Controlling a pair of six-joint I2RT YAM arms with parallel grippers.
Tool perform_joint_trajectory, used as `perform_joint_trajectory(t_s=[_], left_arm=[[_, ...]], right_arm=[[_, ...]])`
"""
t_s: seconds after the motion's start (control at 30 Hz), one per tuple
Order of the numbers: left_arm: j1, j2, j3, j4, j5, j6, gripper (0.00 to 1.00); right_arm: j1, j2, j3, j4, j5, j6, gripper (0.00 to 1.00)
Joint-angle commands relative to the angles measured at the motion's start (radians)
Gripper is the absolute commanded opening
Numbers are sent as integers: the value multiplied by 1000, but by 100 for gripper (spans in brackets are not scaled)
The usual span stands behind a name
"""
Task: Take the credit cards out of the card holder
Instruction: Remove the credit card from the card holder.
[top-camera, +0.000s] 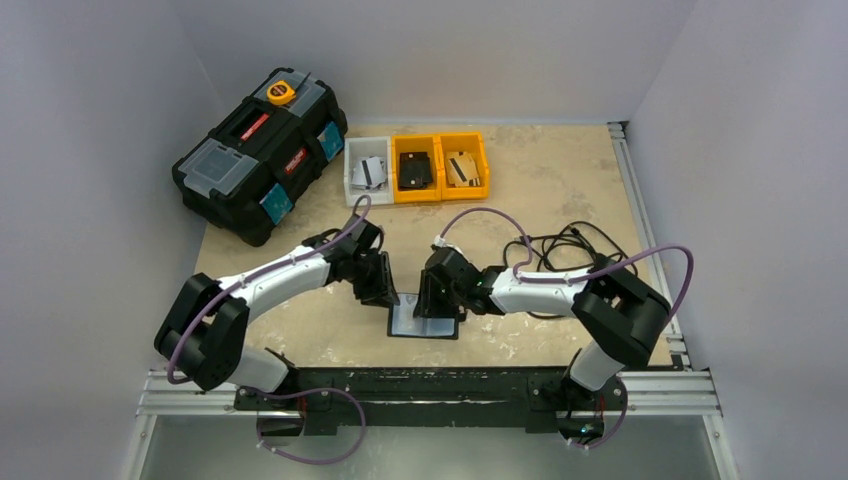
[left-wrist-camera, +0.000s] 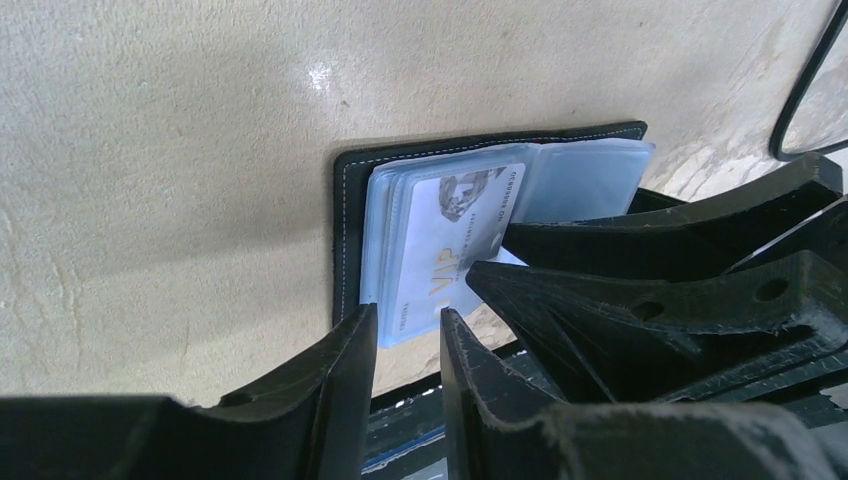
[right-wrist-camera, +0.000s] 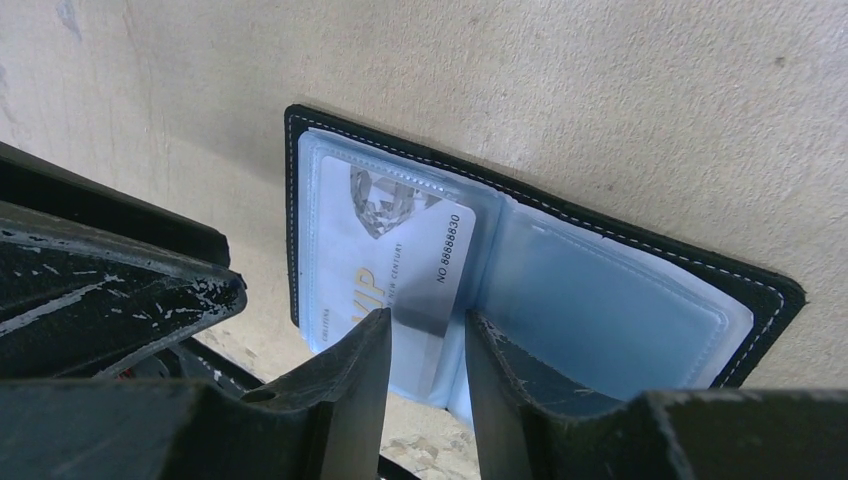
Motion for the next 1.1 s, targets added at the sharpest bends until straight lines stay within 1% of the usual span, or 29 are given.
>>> perform_joint_trajectory(t_s=[0.0, 0.13, 0.23, 0.43, 0.6, 0.77, 1.07], left_arm=[[-2, 12, -9, 44, 18, 1, 28], [-8, 21, -15, 52, 19, -7, 27], [-7, 17, -24, 51, 12, -12, 26], [-8, 4, -43, 50, -14, -29, 25], [-7, 13, -52, 74, 1, -34, 23], [-9, 12, -43, 79, 9, -30, 22], [-19, 49, -30, 94, 19, -28, 18]], right_arm=[[-6, -12, -11, 5, 26, 4, 34], [-6, 14, -21, 45, 1, 4, 34], [-5, 41, -7, 73, -30, -25, 34], [-5, 78, 52, 72, -58, -85, 34], [-6, 79, 51, 81, -76, -105, 35], [-10, 64, 35, 107, -83, -109, 40], [-45, 35, -44, 180, -141, -69, 41]])
